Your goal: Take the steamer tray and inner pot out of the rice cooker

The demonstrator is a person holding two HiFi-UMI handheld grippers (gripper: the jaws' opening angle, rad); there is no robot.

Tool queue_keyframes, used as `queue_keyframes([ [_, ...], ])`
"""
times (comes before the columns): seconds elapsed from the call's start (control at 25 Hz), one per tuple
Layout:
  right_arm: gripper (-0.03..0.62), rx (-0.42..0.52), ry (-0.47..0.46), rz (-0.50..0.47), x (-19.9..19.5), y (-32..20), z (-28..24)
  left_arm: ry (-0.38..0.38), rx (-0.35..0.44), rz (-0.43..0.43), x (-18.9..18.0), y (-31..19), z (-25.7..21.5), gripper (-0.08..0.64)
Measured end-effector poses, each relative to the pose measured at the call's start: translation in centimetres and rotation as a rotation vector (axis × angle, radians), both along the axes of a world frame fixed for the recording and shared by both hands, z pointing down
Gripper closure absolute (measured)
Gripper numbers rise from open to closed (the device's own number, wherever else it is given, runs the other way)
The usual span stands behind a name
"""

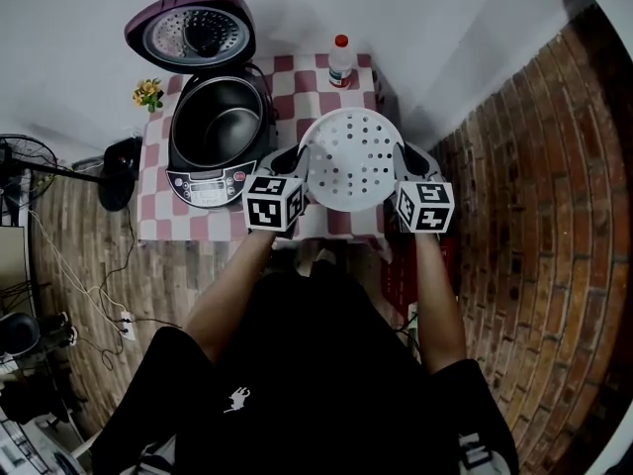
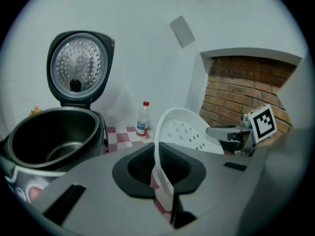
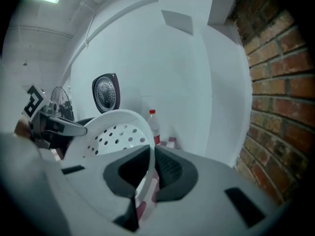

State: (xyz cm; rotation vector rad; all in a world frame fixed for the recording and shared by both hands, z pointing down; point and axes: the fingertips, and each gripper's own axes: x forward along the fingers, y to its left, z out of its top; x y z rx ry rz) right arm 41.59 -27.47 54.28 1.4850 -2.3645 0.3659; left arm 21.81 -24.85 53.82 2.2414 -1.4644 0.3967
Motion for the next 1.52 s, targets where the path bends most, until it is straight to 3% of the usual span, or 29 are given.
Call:
queue_keyframes([
  [0.12, 0.561, -0.068, 0.001, 0.000, 0.2, 0.4, 2.9, 0.026, -0.068, -0.010, 0.1, 0.3, 2.7, 0.531],
  [0.76, 0.560, -0.350, 0.033, -0.024, -0.7, 2.6, 13.7, -0.015, -0.313, -0.026, -0.7, 2.6, 13.5, 0.529],
  [1.2, 0.558, -0.423, 0.059, -0.032, -1.0, 2.5, 16.4, -0.075, -0.382, -0.017, -1.0, 2.4, 16.6, 0.523],
  [1.52, 0.552, -0.441, 0.138, -0.039, -1.1, 2.2, 17.6, -0.158, -0.413, -0.032, -1.2, 1.9, 17.9, 0.518],
])
